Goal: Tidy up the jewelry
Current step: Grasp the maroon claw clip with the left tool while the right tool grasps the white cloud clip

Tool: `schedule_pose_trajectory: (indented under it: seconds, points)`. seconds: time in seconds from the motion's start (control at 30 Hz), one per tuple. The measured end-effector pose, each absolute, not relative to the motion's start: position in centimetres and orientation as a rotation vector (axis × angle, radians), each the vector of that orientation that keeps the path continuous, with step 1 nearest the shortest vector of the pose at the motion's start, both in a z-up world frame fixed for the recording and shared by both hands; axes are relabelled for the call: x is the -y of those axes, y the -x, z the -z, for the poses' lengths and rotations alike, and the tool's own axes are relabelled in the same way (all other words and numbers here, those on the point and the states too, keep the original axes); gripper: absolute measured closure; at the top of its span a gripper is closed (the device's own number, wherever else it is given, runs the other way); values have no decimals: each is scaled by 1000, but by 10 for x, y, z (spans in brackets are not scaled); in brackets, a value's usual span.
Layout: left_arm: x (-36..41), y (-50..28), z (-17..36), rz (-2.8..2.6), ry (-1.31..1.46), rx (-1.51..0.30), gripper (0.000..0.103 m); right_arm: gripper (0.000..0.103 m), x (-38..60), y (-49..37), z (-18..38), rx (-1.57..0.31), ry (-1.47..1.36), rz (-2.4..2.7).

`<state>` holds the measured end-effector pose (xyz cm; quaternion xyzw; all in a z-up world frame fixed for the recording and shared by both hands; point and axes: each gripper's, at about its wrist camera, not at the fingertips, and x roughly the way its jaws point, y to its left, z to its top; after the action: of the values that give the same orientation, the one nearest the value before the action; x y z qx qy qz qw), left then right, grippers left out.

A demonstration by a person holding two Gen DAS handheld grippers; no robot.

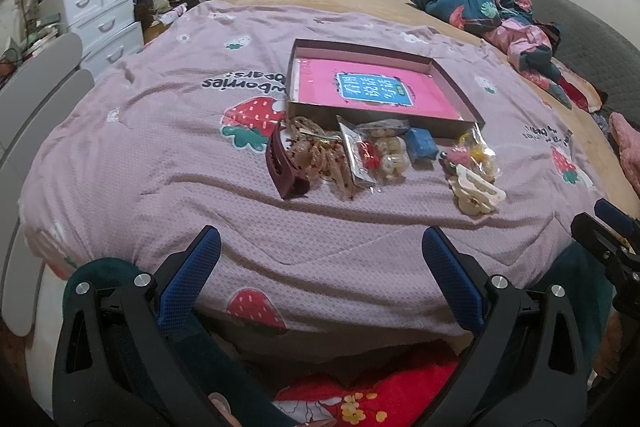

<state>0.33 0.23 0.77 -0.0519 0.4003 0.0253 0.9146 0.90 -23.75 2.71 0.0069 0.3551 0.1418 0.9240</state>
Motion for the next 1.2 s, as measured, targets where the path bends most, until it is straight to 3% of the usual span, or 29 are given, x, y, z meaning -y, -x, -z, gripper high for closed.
schedule_pose_trajectory:
  seconds: [0.67, 1.2]
  points:
    - [-48, -44, -2, -162, 146, -842, 9, 4, 197, -67, -26, -762, 36, -423]
    - [-58, -109, 29, -17, 167, -910, 10, 4, 202, -101, 10, -842, 60, -396]
